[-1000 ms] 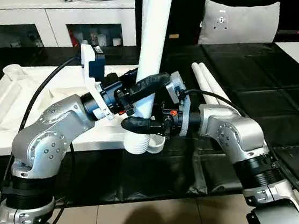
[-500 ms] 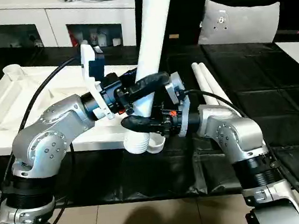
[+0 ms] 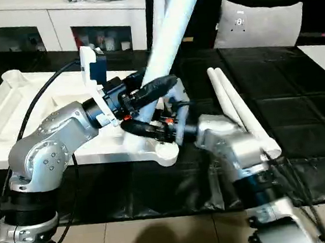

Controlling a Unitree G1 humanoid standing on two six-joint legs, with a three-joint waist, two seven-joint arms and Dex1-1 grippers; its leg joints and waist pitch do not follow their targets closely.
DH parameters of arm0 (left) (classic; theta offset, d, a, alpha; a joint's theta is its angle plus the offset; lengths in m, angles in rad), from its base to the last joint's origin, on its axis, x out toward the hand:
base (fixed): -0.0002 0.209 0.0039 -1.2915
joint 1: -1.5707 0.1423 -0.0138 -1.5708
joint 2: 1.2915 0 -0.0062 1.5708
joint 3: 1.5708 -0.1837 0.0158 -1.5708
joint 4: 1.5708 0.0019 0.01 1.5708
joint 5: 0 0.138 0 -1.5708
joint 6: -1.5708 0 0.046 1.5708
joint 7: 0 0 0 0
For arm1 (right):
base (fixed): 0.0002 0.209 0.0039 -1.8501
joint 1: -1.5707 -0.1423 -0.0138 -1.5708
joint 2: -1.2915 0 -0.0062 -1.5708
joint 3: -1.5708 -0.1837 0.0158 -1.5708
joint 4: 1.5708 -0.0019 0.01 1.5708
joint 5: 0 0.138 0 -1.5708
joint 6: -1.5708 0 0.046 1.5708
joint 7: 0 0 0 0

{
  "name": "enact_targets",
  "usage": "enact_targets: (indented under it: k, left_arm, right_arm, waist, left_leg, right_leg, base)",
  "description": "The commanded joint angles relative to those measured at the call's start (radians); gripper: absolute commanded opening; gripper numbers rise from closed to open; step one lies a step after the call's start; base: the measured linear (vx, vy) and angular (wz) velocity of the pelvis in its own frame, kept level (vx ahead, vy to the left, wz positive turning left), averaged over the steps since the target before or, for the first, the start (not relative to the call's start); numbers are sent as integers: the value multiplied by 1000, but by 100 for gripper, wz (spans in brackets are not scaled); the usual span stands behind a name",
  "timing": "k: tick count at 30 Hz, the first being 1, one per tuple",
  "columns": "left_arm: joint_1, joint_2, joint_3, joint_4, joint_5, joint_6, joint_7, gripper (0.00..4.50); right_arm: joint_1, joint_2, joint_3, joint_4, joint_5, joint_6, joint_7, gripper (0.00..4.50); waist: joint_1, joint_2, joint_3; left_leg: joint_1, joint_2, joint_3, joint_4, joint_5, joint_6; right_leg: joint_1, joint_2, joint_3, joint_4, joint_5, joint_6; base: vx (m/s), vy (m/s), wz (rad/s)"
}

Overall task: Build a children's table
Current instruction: Pick table leg

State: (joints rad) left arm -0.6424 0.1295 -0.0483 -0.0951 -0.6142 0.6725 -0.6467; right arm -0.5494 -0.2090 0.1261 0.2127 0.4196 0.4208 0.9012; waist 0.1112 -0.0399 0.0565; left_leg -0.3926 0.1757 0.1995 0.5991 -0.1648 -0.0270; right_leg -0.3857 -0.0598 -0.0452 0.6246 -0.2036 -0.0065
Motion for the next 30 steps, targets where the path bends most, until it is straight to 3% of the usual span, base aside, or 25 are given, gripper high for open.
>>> enact_targets:
  k: [1,11,15,16,18,20,21,25,27,30]
  left_arm:
    - [-22,-50,-92,-104,-57,16,-71,339]
    - [-28,-126,61,-80,-205,33,-4,347]
    - [-25,-104,81,-66,-181,26,0,383]
    - [-22,-41,51,-30,-67,1,2,383]
    - [-22,-12,34,-14,-20,-9,4,383]
    - [-19,118,-66,55,128,-65,-14,383]
    - [-19,150,-93,78,161,-86,-27,383]
    - [-21,214,-158,156,237,-160,-95,383]
    - [-20,253,-223,233,298,-252,-189,367]
    - [-22,296,-306,351,374,-354,-333,349]
  right_arm:
    - [-24,-5,-37,71,-34,29,-99,188]
    - [-9,-4,-58,74,-31,8,-111,188]
    - [-9,-9,-83,94,-40,-25,-142,188]
    - [-12,-19,-109,115,-56,-46,-193,188]
    - [-14,-21,-121,121,-62,-53,-213,188]
    - [-16,-31,-164,133,-91,-111,-281,188]
    - [-14,-39,-172,130,-97,-116,-293,188]
    - [-1,-68,-187,111,-71,-80,-259,188]
    - [12,-75,-200,99,-56,-66,-258,188]
    - [33,-79,-203,88,-52,-68,-258,188]
  waist:
    - [-3,5,-66]
    - [2,-2,-65]
    - [-4,-7,-63]
    - [-6,-6,-63]
    - [-11,-5,-61]
    - [-10,-1,-63]
    - [-14,-2,-64]
    - [-11,3,-69]
    - [-9,12,-72]
    - [-8,13,-73]
  left_leg:
    - [33,59,-31,-72,-190,-45]
    - [31,57,-27,-68,-183,-42]
    - [28,56,-29,-70,-191,-33]
    - [30,56,-29,-71,-193,-35]
    - [33,56,-30,-73,-207,-44]
    - [37,57,-34,-76,-209,-57]
    - [38,56,-32,-76,-211,-65]
    - [39,56,-30,-74,-180,-67]
    - [36,54,-28,-70,-143,-48]
    - [36,53,-28,-70,-141,-40]
  right_leg:
    - [33,-84,45,-74,-157,-174]
    - [35,-85,45,-75,-158,-199]
    - [37,-84,46,-79,-185,-164]
    - [36,-85,46,-82,-205,-152]
    - [32,-81,47,-85,-245,-127]
    - [27,-80,47,-85,-263,-97]
    - [25,-78,47,-81,-254,-93]
    - [30,-79,47,-72,-162,-123]
    - [34,-79,46,-64,-56,-166]
    - [35,-81,46,-65,-50,-171]
  base:
    - [0,0,0]
    - [0,0,0]
    - [0,0,0]
    - [0,0,0]
    - [0,0,0]
    - [0,0,0]
    - [0,0,0]
    - [0,0,0]
    - [0,0,0]
    - [0,0,0]
